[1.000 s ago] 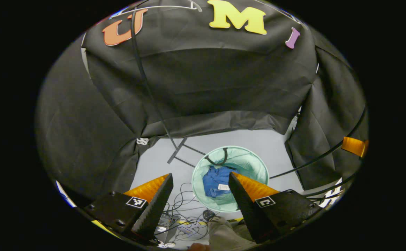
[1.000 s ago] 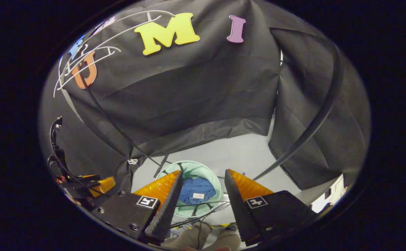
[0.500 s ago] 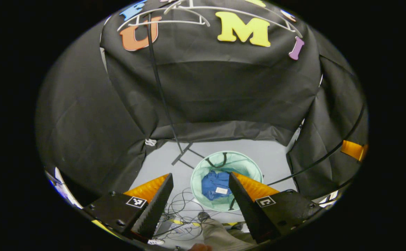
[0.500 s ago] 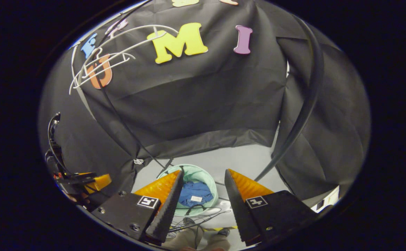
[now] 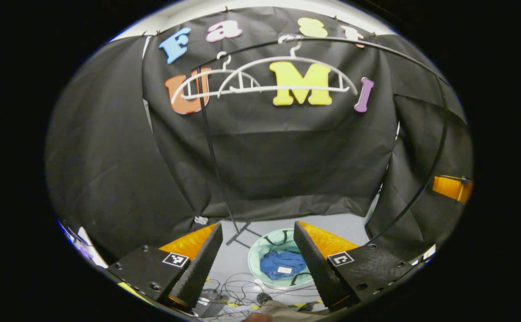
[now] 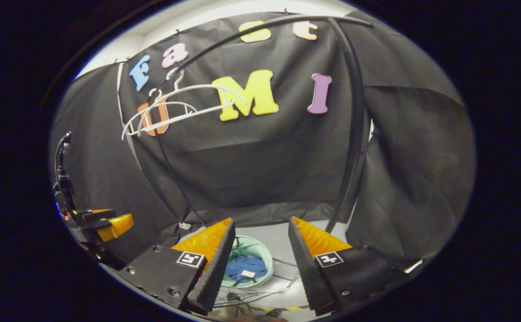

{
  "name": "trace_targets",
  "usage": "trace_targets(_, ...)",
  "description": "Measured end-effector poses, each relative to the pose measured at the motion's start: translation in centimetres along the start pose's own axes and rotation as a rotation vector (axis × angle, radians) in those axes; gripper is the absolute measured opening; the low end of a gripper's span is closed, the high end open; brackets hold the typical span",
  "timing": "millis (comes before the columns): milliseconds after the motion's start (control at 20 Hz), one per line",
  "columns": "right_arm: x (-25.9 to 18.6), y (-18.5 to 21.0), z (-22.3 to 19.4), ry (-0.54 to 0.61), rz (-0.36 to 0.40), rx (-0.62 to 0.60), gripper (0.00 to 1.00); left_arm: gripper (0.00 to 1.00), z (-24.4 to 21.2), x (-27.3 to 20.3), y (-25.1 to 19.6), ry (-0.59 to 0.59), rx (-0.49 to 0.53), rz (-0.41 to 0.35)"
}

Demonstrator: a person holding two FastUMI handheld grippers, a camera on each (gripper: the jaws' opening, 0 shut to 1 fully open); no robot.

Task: Grasp the clothes on the hanger with both hands and then place them into the laundry hamper below.

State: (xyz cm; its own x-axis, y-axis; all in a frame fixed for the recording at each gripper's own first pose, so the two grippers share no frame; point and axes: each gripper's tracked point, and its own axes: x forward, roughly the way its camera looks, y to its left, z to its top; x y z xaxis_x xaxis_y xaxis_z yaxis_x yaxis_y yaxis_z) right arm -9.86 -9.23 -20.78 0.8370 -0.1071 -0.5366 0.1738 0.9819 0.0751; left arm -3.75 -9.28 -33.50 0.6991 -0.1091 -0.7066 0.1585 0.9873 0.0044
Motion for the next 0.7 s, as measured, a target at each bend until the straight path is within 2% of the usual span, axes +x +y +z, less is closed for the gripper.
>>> trace_targets(100, -2.1, -0.1, 1.8, -0.058, 0.013, -0.017, 0.77, 0.97, 2.0, -2.8, -0.4, -0.067, -0.007, -0.012)
trace_targets(300, -5.1, -0.2, 3.8, -0.147, 0.028, -0.055, 0.80, 0.99, 5.0, -7.4, -1.0, -0.182, 0.018, -0.007)
trace_targets(450, -6.7, 0.2, 5.5, -0.201, 0.040, -0.074, 0.78, 0.99, 6.4, -9.0, -1.7, -0.227, 0.012, -0.044)
trace_targets(700, -9.5, 1.3, 8.6, -0.318, 0.063, -0.103, 0.80, 0.98, 8.3, -13.9, 0.1, -0.310, 0.003, -0.002)
